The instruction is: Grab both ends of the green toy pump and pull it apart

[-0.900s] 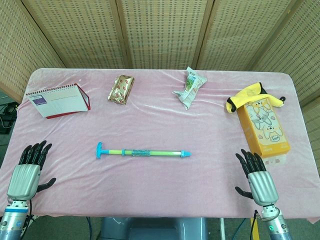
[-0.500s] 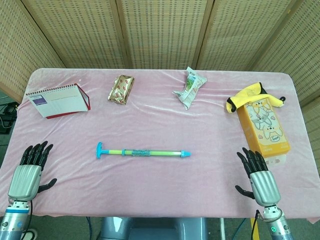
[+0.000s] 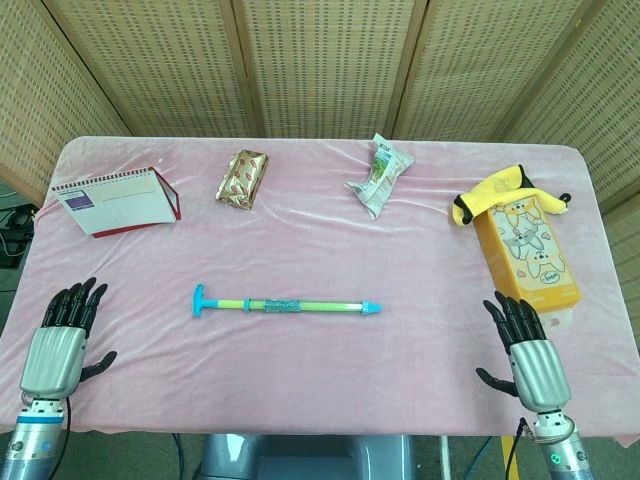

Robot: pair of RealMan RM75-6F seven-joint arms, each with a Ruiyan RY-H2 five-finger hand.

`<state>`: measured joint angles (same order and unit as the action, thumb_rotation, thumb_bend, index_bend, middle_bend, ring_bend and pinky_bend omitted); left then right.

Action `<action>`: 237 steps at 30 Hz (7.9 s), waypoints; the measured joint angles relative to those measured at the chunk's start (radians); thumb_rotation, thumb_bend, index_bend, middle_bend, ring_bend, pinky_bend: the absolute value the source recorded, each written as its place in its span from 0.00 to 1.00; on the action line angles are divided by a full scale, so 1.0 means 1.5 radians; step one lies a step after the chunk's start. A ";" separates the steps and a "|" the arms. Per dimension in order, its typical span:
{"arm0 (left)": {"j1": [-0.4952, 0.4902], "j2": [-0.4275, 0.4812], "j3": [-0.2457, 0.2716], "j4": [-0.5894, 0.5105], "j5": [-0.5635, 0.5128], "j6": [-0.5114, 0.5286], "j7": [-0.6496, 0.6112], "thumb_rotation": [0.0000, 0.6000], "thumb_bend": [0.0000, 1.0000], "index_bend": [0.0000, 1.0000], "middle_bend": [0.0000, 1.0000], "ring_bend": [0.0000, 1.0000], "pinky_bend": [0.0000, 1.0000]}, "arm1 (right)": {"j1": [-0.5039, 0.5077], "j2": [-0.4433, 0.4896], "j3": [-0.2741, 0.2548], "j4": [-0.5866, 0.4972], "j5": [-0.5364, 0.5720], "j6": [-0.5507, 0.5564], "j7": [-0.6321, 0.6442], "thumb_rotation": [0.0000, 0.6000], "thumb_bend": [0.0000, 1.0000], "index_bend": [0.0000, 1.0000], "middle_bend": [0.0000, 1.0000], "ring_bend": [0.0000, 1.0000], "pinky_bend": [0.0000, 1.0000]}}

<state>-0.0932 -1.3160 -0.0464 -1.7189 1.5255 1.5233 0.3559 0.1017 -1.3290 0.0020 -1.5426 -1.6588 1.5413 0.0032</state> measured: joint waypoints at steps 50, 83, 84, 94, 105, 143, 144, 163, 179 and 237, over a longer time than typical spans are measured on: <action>-0.375 -0.340 -0.122 0.206 -0.500 -0.267 0.390 1.00 0.54 0.67 0.92 0.84 0.80 | 0.009 0.034 0.019 -0.003 0.043 -0.028 0.102 1.00 0.17 0.00 0.00 0.00 0.00; -0.345 -0.091 -0.146 -0.069 -0.476 -0.172 0.292 1.00 0.67 0.85 0.94 0.85 0.81 | 0.042 0.007 0.047 -0.209 0.062 -0.070 -0.196 1.00 0.29 0.35 0.92 0.89 0.57; -0.345 -0.088 -0.145 -0.072 -0.477 -0.171 0.291 1.00 0.67 0.85 0.94 0.85 0.81 | 0.048 0.003 0.053 -0.221 0.072 -0.077 -0.220 1.00 0.30 0.36 0.95 0.91 0.58; -0.352 -0.066 -0.134 -0.106 -0.483 -0.156 0.286 1.00 0.66 0.85 0.94 0.85 0.81 | 0.127 -0.108 0.114 -0.302 0.207 -0.135 -0.457 1.00 0.34 0.37 1.00 1.00 0.65; -0.358 -0.061 -0.119 -0.105 -0.492 -0.159 0.269 1.00 0.67 0.85 0.94 0.85 0.81 | 0.178 -0.193 0.152 -0.282 0.248 -0.123 -0.509 1.00 0.42 0.44 1.00 1.00 0.65; -0.355 -0.012 -0.074 -0.153 -0.473 -0.173 0.224 1.00 0.67 0.85 0.94 0.85 0.81 | 0.233 -0.354 0.131 -0.220 0.295 -0.076 -0.613 1.00 0.46 0.38 1.00 1.00 0.66; -0.355 -0.011 -0.073 -0.153 -0.473 -0.174 0.223 1.00 0.67 0.85 0.94 0.85 0.81 | 0.235 -0.359 0.131 -0.214 0.294 -0.075 -0.611 1.00 0.46 0.38 1.00 1.00 0.66; -0.355 0.012 -0.072 -0.166 -0.462 -0.185 0.181 1.00 0.67 0.85 0.94 0.85 0.81 | 0.248 -0.378 0.152 -0.159 0.269 -0.056 -0.596 1.00 0.46 0.46 1.00 1.00 0.66; -0.359 0.033 -0.063 -0.163 -0.458 -0.205 0.168 1.00 0.67 0.85 0.94 0.85 0.81 | 0.250 -0.380 0.163 -0.103 0.269 -0.046 -0.580 1.00 0.47 0.76 1.00 1.00 0.69; -0.316 0.072 -0.014 -0.058 -0.433 -0.261 0.083 1.00 0.18 0.00 0.00 0.00 0.00 | 0.170 -0.151 0.165 -0.046 0.382 -0.117 -0.381 1.00 0.26 0.14 0.14 0.17 0.12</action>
<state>-0.5668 -1.2087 -0.0676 -1.8056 0.8763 1.1315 0.4805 0.3559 -1.5555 0.2500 -1.6123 -1.0852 1.3654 -0.5684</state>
